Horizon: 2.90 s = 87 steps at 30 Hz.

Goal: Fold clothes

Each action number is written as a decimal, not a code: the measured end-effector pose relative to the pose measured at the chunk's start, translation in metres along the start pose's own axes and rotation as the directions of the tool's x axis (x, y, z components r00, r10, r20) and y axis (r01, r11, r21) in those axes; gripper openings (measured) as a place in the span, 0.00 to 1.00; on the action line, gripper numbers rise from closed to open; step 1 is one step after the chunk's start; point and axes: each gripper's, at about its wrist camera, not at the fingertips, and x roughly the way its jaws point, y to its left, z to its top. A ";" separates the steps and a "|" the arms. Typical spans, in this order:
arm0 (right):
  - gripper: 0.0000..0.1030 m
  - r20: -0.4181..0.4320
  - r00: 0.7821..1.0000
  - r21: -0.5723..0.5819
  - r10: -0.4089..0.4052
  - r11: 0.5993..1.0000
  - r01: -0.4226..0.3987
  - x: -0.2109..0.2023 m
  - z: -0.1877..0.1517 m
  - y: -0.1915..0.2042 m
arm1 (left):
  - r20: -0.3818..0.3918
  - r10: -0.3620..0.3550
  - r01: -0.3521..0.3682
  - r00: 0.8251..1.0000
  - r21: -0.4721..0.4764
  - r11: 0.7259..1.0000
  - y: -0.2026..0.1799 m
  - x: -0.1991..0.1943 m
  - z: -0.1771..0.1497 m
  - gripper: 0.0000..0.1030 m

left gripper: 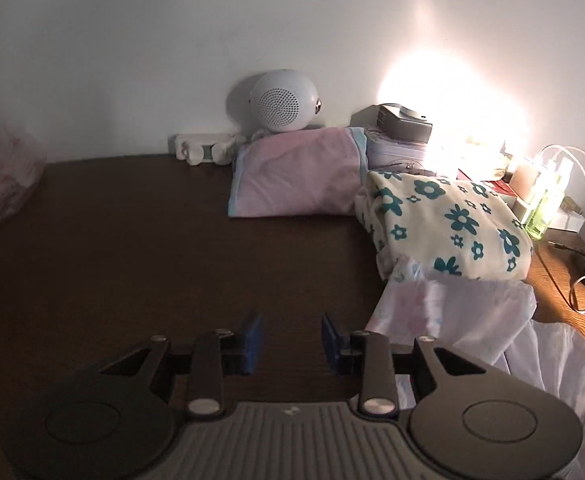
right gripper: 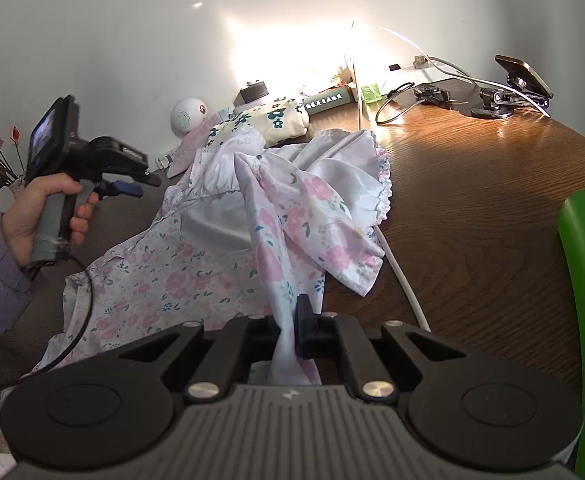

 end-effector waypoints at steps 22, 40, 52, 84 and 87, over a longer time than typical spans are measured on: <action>0.10 0.107 0.984 0.537 0.145 0.824 -0.180 0.042 0.069 -0.045 | -0.175 -0.302 0.346 0.937 0.567 0.747 -0.053 -0.109 -0.148 0.66; 0.39 0.128 0.980 0.137 -0.151 0.981 0.134 -0.020 0.071 -0.030 | -0.180 -0.318 0.365 0.931 0.509 0.779 -0.033 -0.104 -0.147 0.74; 0.52 0.146 0.954 0.827 0.260 0.498 -0.262 -0.002 0.028 -0.067 | -0.166 -0.321 0.359 0.932 0.518 0.776 -0.032 -0.106 -0.150 0.77; 0.01 -0.042 0.991 0.710 0.123 0.702 -0.057 0.052 0.063 -0.068 | -0.134 -0.347 0.365 0.928 0.518 0.774 -0.030 -0.106 -0.155 0.77; 0.01 -0.011 0.999 0.377 0.042 0.925 -0.035 0.039 0.111 -0.035 | -0.134 -0.350 0.366 0.927 0.519 0.772 -0.030 -0.107 -0.155 0.77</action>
